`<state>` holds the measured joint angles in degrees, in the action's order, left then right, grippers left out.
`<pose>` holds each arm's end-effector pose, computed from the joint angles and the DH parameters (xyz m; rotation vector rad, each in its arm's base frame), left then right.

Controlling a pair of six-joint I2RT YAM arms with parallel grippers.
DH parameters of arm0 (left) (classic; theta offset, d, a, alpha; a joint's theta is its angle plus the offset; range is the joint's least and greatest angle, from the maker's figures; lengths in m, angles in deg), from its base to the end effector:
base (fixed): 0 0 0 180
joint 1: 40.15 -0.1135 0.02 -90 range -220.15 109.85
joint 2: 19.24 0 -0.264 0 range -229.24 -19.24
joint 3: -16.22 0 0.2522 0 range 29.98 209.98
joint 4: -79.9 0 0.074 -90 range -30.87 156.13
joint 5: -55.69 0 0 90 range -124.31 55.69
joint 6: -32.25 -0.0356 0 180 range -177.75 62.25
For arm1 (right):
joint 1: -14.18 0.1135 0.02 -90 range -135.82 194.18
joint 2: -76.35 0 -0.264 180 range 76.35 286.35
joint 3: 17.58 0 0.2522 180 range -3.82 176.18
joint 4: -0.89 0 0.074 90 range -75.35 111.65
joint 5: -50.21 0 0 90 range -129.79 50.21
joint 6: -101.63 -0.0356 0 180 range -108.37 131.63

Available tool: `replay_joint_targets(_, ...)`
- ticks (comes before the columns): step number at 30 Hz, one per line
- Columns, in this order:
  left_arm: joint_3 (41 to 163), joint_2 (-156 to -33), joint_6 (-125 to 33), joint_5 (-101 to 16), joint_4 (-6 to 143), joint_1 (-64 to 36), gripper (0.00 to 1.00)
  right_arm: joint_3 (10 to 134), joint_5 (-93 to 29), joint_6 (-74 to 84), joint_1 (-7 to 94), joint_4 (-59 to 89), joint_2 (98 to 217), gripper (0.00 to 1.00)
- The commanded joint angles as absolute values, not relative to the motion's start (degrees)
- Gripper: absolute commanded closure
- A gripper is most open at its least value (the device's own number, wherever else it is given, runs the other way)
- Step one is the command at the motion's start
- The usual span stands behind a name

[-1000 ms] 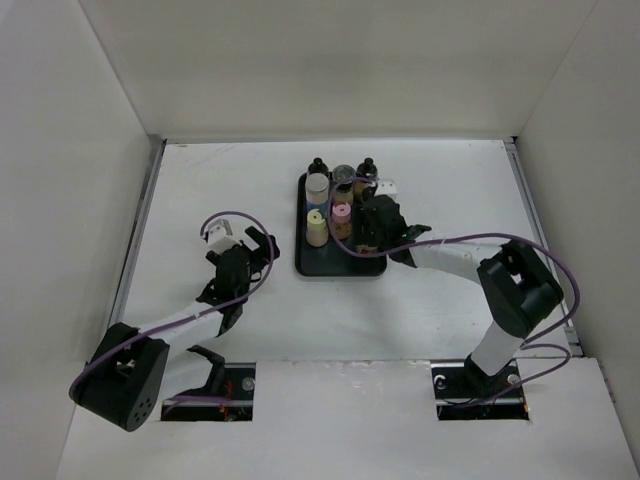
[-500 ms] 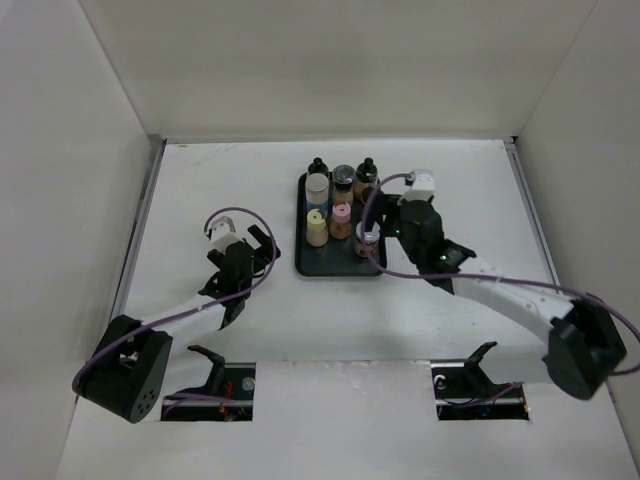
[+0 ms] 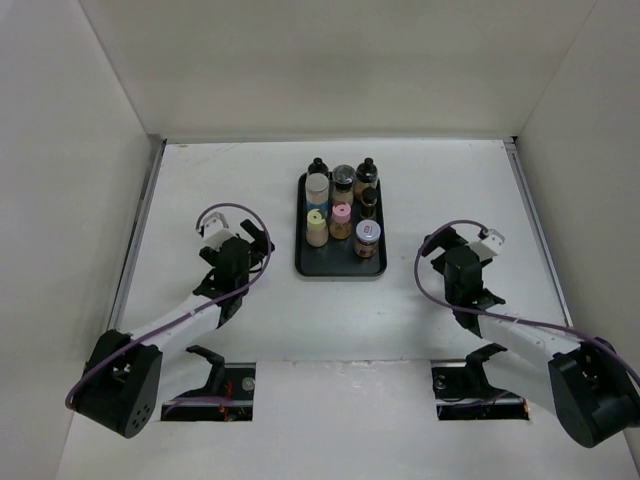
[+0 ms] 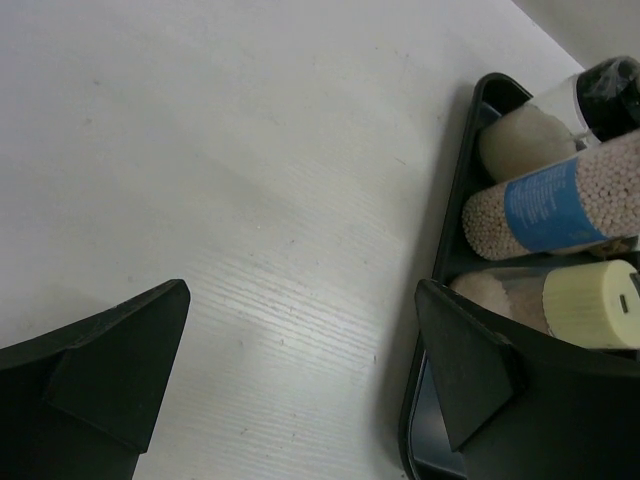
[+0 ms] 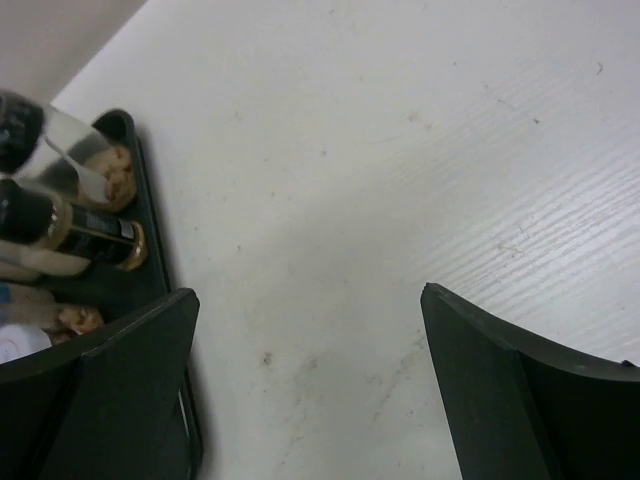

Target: Organize the condiment bottles

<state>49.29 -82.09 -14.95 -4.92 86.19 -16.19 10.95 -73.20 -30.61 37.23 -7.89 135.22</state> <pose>0.2033 -0.0712 0.1813 -0.6356 1.8275 -0.2704 0.1895 0.0593 0.1740 0.6806 1.7611 0.2112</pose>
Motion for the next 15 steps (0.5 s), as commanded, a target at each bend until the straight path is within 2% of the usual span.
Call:
replay_joint_targets(1, 53.8, -80.5, -15.5, -3.0, 82.6, -17.9, 0.00, 12.4, -70.3, -35.0, 36.3, -15.1, 134.7, 0.00)
replay_joint_targets(15, 55.6, -77.1, -15.8, -0.7, 77.9, -16.6, 0.00, 13.9, -68.0, -32.6, 39.7, -16.2, 137.6, 0.00)
